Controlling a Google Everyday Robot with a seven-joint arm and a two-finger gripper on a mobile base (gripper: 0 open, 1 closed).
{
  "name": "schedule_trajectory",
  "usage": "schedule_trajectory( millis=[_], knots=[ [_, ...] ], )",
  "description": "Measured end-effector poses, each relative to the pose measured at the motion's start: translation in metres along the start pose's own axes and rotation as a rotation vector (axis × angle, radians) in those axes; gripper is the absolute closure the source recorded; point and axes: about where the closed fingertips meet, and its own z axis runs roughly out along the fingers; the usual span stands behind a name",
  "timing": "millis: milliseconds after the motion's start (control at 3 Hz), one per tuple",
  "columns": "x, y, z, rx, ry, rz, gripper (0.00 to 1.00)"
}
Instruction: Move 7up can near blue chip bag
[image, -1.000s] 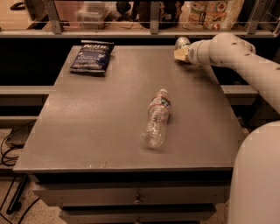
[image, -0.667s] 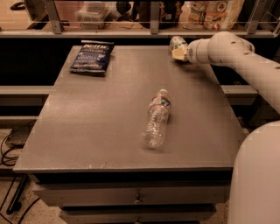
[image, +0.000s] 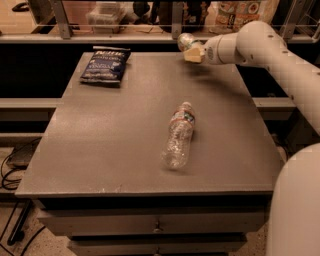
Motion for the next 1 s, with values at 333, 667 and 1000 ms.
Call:
schedule_trajectory(
  millis=[333, 667, 1000],
  knots=[
    [-0.013, 0.053, 0.002, -0.164, 0.027, -0.127, 1.0],
    [0.0, 0.103, 0.001, -0.307, 0.099, -0.192, 1.0],
    [0.001, 0.109, 0.005, -0.32, 0.097, -0.194, 1.0]
  ],
)
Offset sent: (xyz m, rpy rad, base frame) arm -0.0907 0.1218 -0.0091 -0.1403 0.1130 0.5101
